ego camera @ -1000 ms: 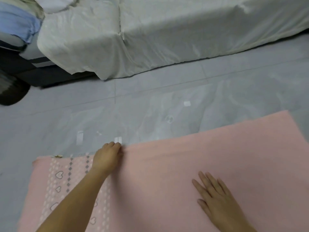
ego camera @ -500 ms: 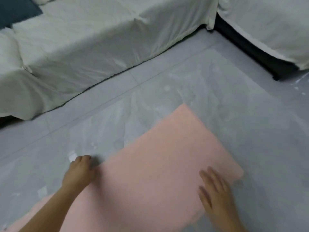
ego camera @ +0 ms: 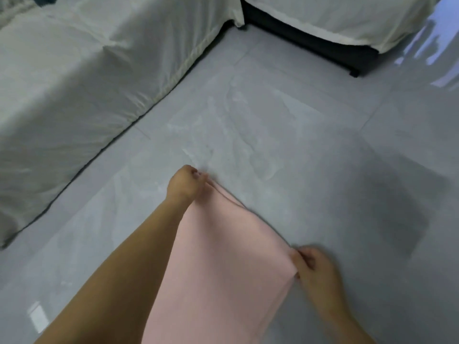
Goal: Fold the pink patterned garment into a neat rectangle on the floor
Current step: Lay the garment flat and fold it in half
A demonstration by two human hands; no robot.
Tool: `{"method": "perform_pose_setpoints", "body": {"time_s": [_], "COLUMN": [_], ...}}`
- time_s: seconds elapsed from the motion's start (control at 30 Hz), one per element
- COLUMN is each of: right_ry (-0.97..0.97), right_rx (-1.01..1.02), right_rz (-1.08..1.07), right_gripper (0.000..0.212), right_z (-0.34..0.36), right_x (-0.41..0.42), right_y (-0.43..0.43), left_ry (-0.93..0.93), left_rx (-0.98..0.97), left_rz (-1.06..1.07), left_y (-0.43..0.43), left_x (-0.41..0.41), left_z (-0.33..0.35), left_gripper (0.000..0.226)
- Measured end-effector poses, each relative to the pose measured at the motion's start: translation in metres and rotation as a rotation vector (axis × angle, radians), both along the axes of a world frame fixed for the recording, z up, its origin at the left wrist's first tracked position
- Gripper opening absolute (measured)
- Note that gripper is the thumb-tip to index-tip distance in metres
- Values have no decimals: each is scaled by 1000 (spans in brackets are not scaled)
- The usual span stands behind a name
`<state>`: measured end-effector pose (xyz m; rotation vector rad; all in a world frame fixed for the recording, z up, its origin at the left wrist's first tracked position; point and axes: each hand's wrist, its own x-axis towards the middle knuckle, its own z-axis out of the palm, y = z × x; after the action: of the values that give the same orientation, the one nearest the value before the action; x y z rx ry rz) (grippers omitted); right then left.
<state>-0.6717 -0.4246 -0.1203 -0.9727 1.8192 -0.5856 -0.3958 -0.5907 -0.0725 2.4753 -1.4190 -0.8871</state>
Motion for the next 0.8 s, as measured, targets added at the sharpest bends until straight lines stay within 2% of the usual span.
{"method": "perform_pose_setpoints", "body": {"time_s": [0.1, 0.27, 0.4, 0.53, 0.6, 0.7, 0.8], "right_ry": [-7, 9, -18, -15, -26, 15, -4], "right_rx": [-5, 1, -103, -237, -279, -328, -222], "right_rz": [6, -60, -183, -202, -119, 189, 370], "right_gripper": [13, 14, 14, 22, 20, 12, 21], "right_z": [0, 3, 17, 37, 43, 44, 24], "right_x": [-1, 1, 11, 19, 22, 25, 24], "right_y": [-11, -27, -31, -12, 9, 41, 63], "left_ry": [-54, -211, -258, -315, -311, -368, -381], "left_rx": [-16, 206, 293, 391, 397, 473, 579], "left_rz": [32, -25, -28, -164, -198, -290, -358], "left_y": [-6, -7, -6, -5, -2, 10, 26], "left_x": [1, 4, 5, 8, 15, 29, 38], "left_z": [3, 3, 6, 11, 15, 20, 18], "left_gripper": [23, 47, 48, 44, 40, 32, 21]}}
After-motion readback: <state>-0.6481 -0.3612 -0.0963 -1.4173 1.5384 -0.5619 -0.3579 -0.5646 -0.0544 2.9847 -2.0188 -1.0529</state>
